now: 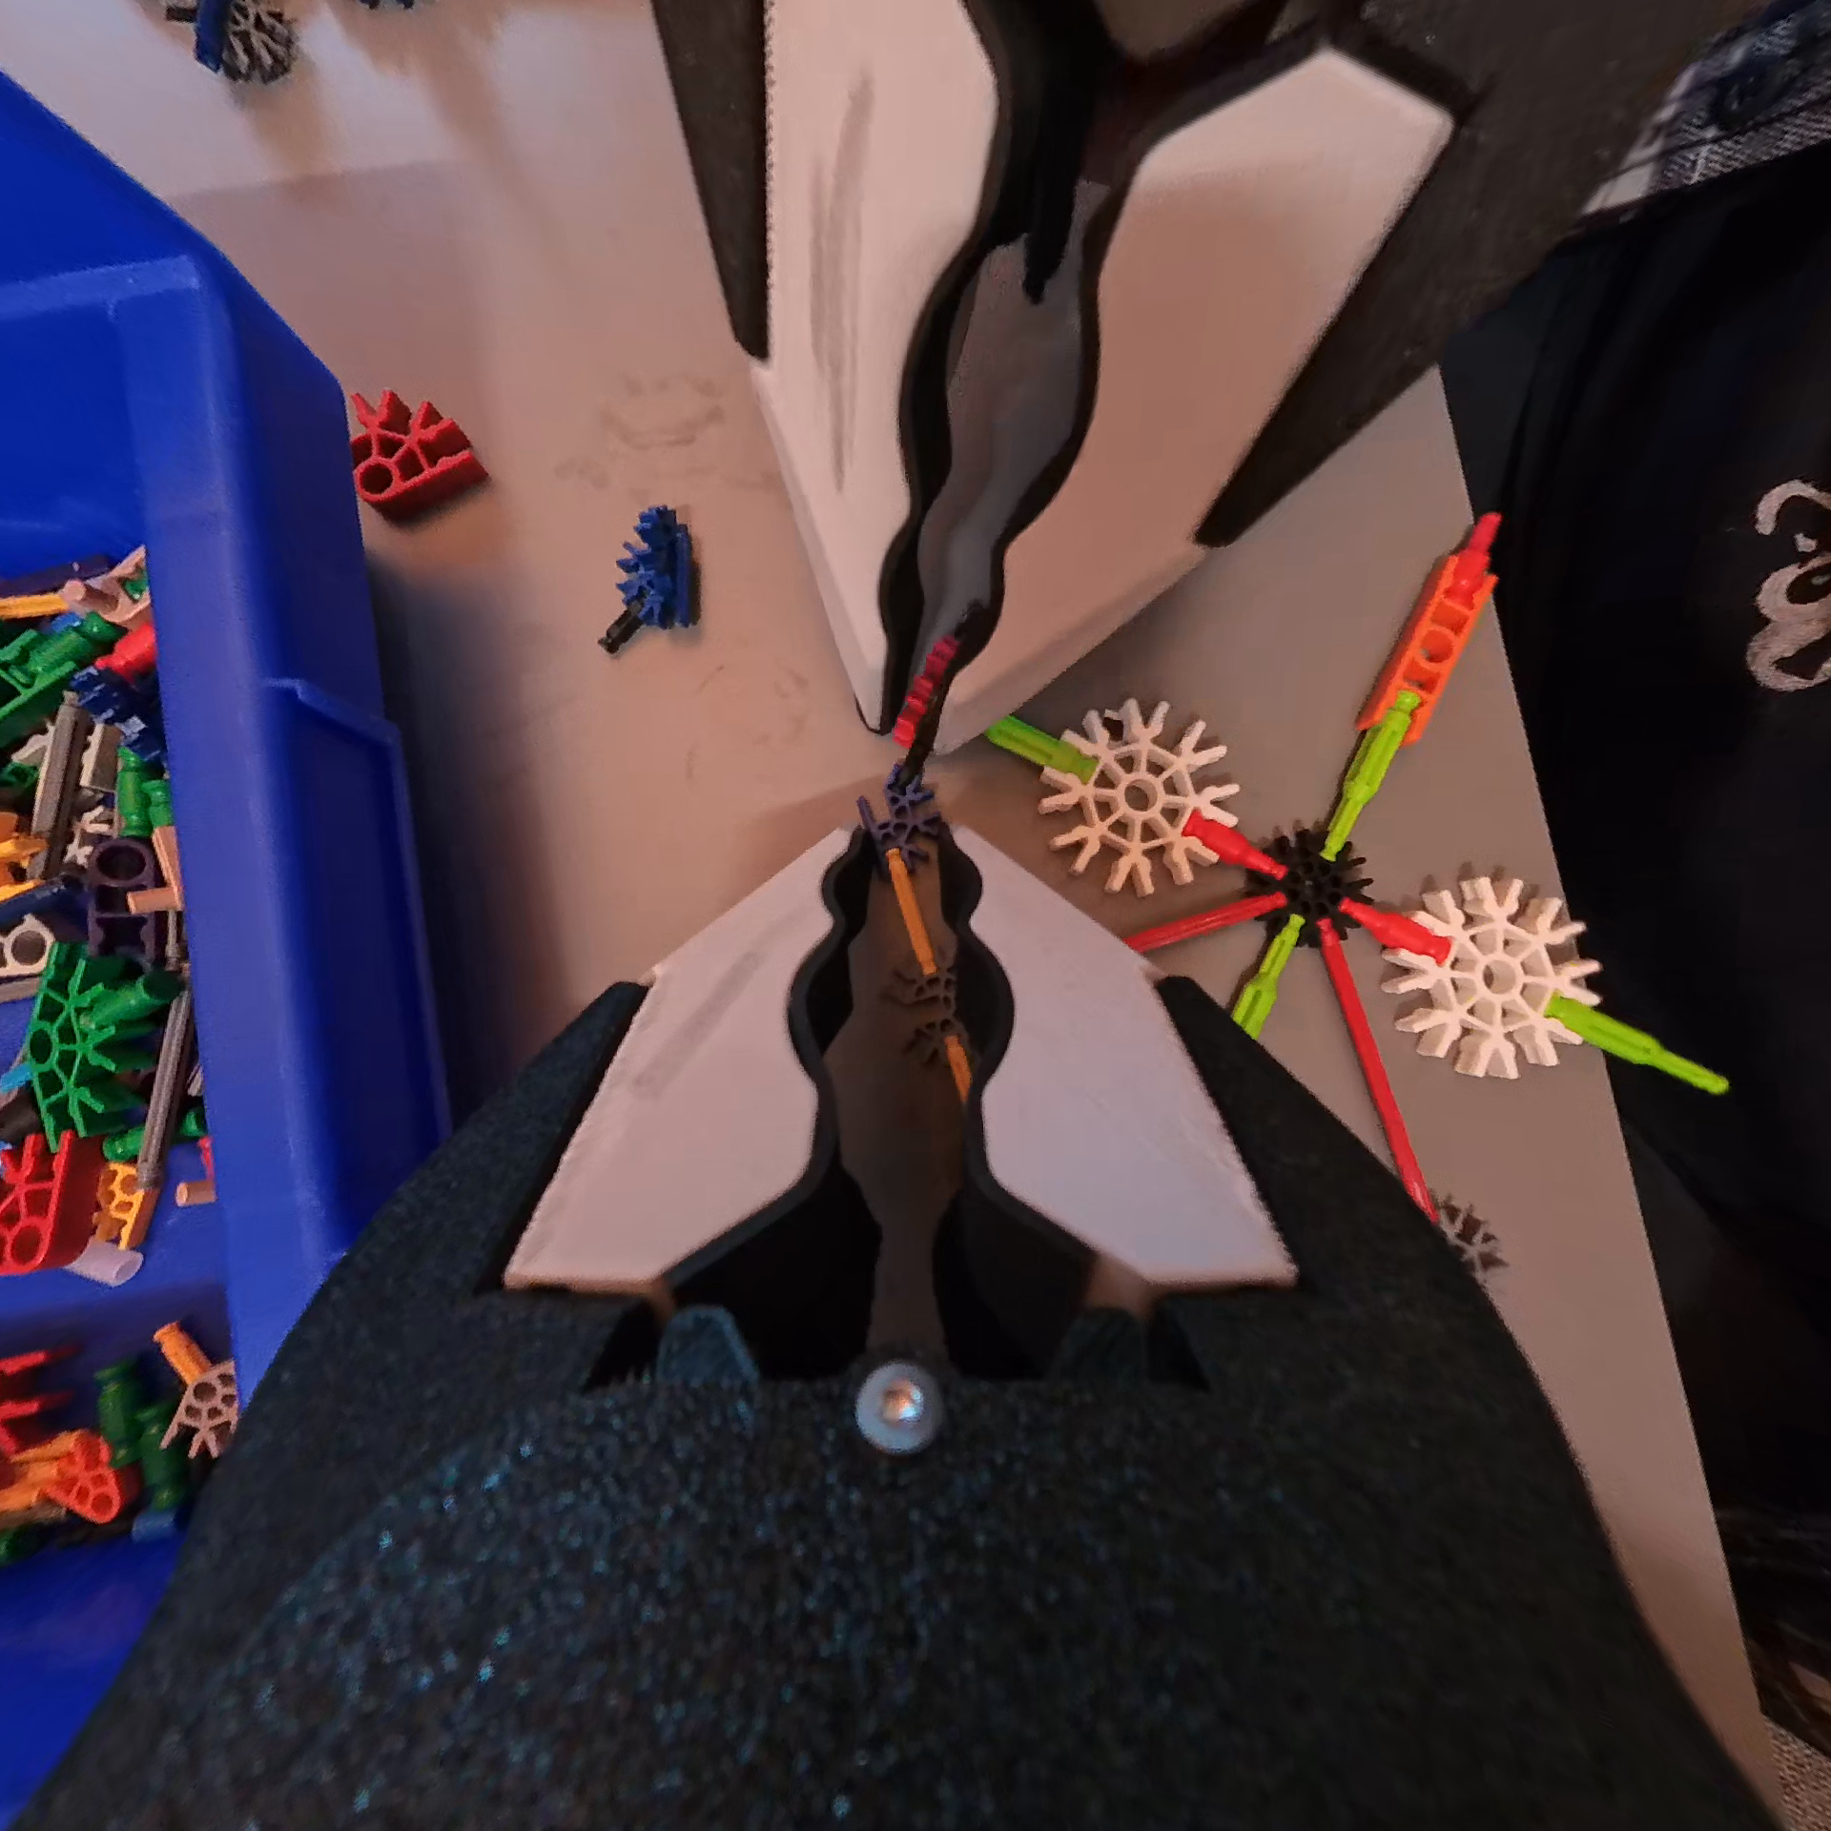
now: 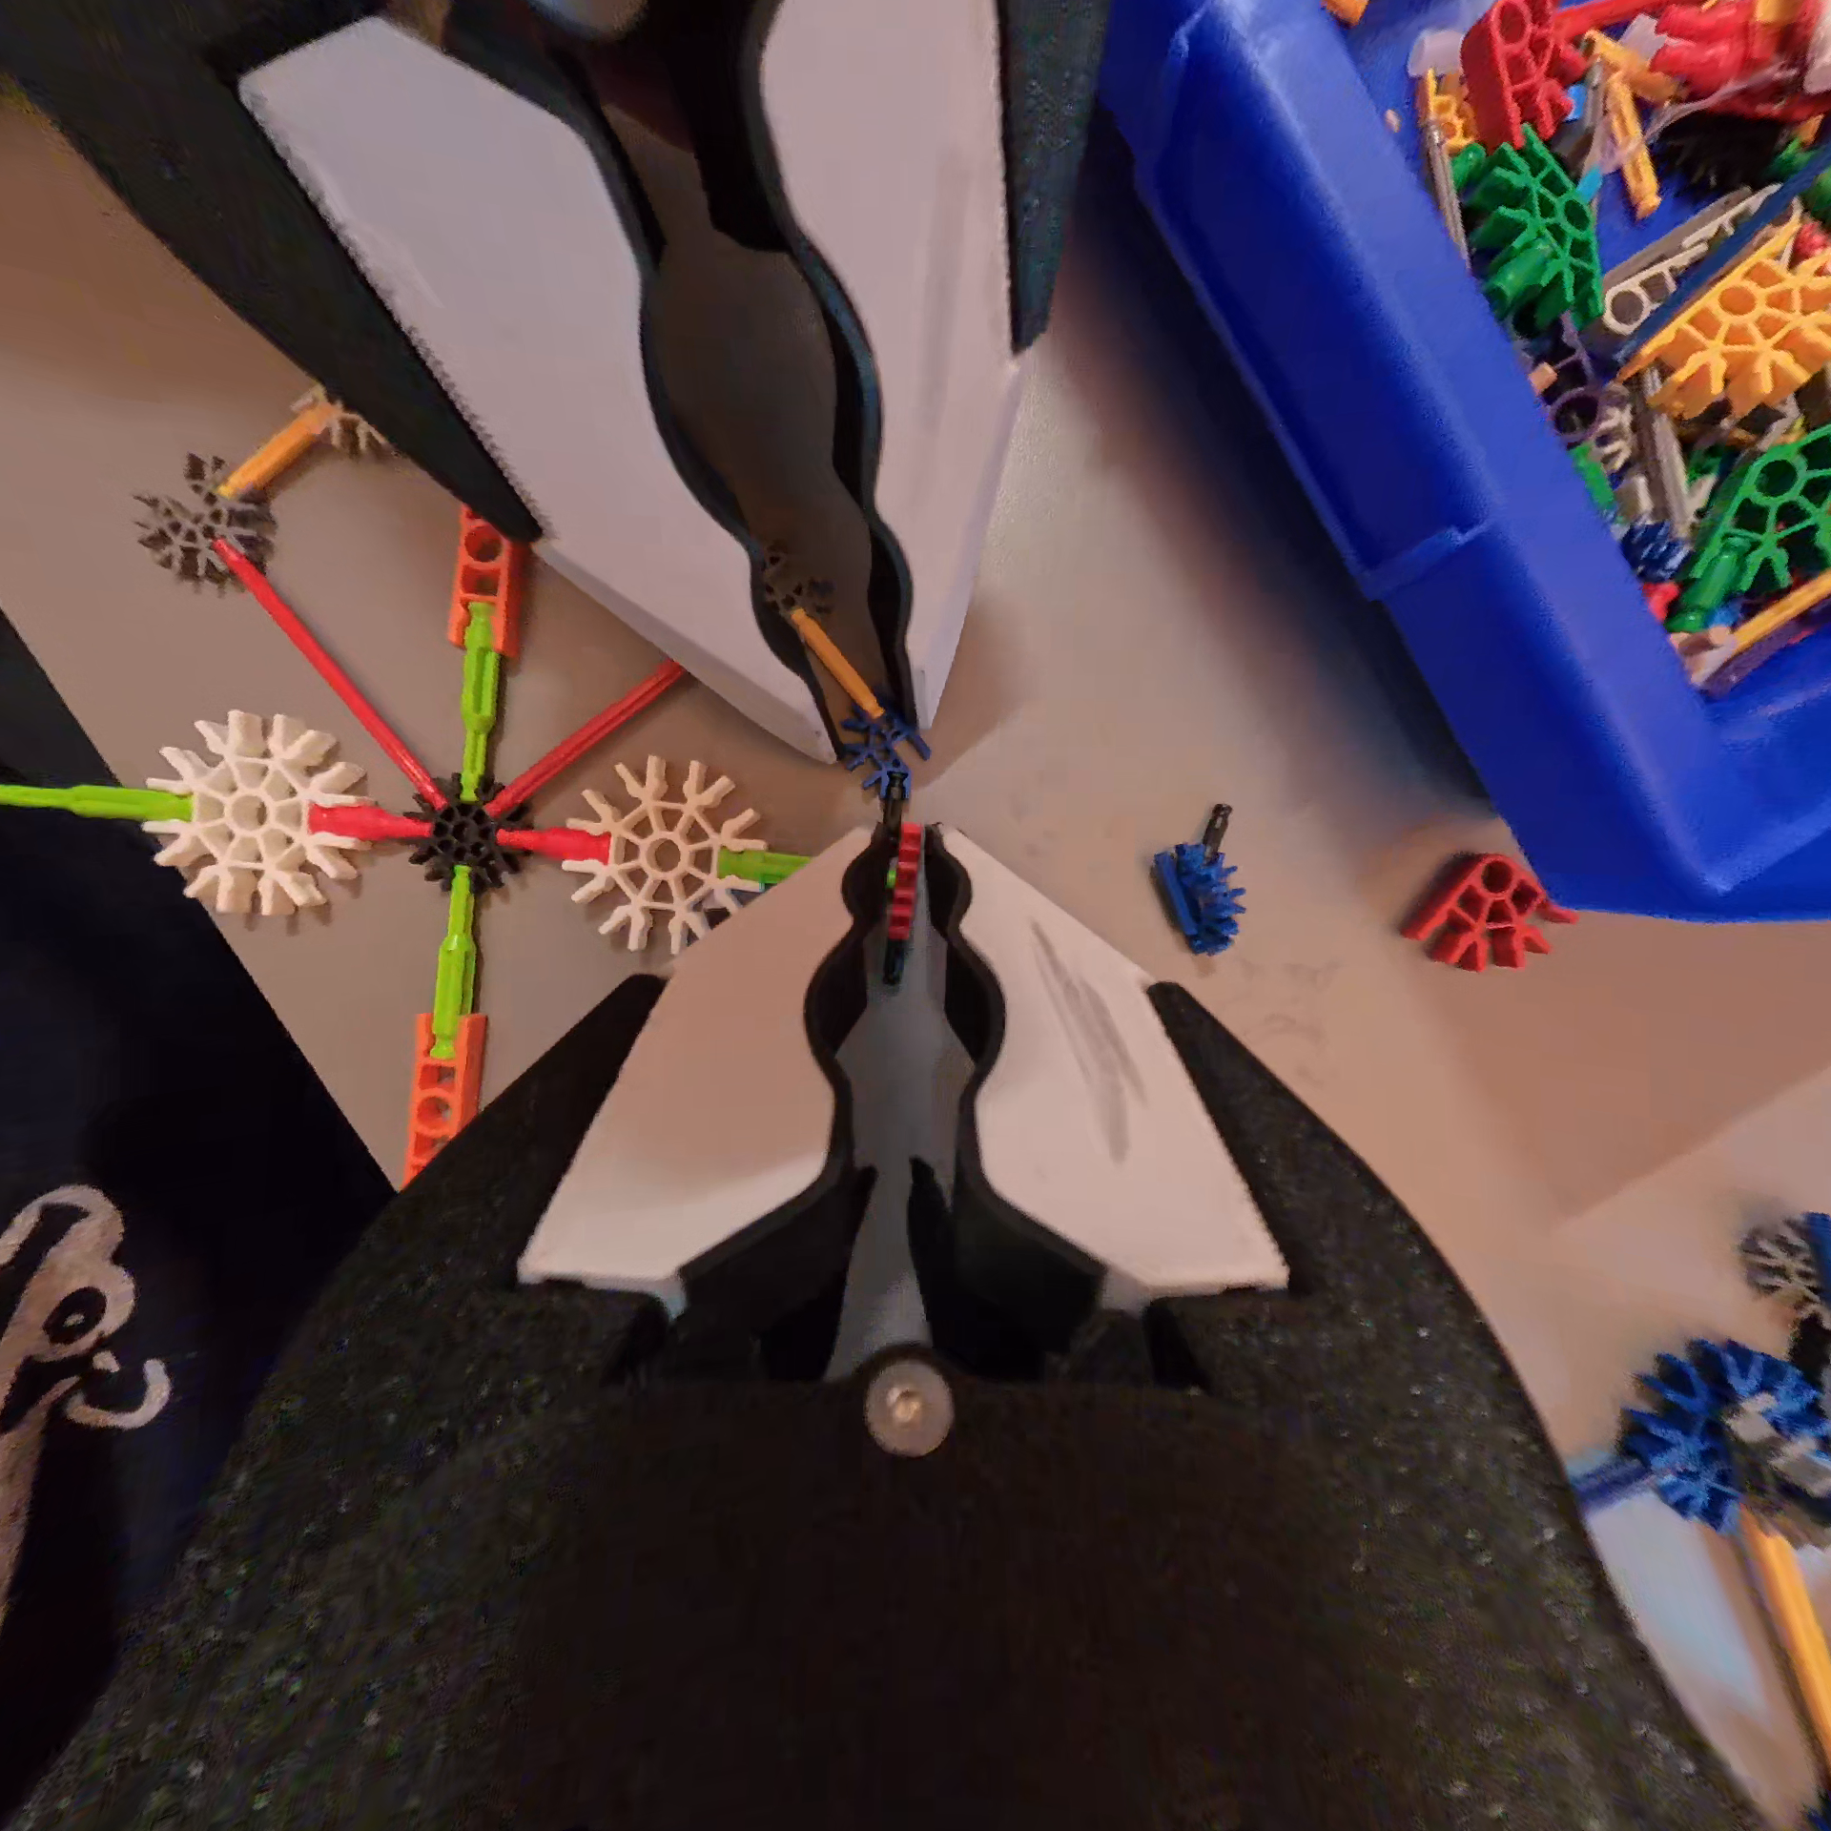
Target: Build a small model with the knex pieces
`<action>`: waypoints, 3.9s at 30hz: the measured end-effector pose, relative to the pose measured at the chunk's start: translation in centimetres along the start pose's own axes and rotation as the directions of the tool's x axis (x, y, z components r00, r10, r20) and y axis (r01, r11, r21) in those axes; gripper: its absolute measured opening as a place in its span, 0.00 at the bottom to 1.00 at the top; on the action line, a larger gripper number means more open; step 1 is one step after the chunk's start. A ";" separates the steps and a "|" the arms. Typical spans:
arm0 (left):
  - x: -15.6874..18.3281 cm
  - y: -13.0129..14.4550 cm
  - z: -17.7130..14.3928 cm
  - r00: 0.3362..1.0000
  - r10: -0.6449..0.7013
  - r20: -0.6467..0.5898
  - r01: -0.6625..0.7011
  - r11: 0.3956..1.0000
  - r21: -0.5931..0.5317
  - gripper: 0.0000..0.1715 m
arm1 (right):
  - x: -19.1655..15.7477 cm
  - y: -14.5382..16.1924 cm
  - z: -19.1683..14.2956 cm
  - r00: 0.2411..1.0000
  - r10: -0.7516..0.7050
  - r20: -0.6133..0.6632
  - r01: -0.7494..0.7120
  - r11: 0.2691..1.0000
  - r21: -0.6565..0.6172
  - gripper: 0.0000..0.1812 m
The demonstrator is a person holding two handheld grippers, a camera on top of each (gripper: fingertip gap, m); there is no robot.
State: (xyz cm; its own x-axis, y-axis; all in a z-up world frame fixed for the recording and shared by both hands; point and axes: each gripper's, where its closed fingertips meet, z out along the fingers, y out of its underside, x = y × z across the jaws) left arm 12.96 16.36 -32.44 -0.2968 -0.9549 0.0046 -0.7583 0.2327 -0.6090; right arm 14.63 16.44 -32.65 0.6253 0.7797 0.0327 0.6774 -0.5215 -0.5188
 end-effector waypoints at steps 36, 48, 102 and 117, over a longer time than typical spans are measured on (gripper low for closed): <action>-0.6 0.0 0.0 0.999 -0.019 0.039 0.018 1.000 0.017 0.09 | -0.2 0.0 -1.1 0.980 0.110 0.169 -0.117 0.992 0.036 0.12; -0.6 -0.2 0.2 0.998 0.013 0.062 -0.014 1.000 0.009 0.08 | -0.3 0.5 -0.5 0.987 0.068 0.142 -0.072 0.997 0.022 0.05; -0.4 -1.5 1.1 0.978 0.187 0.091 -0.187 0.982 -0.016 0.02 | -0.5 0.5 -0.4 0.967 -0.103 0.234 0.092 0.994 0.058 0.03; -0.2 -1.6 1.1 0.973 0.229 0.033 -0.229 0.973 0.017 0.00 | -0.5 0.5 -0.5 0.956 -0.148 0.252 0.136 0.989 0.066 0.03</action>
State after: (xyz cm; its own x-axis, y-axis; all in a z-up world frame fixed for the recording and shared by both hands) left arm 14.92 15.93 -32.35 -0.4433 -0.8818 -0.1607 -0.6601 0.4425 -0.6070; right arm 14.81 15.64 -32.52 0.4003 0.9101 -0.1068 0.7291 -0.3869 -0.5645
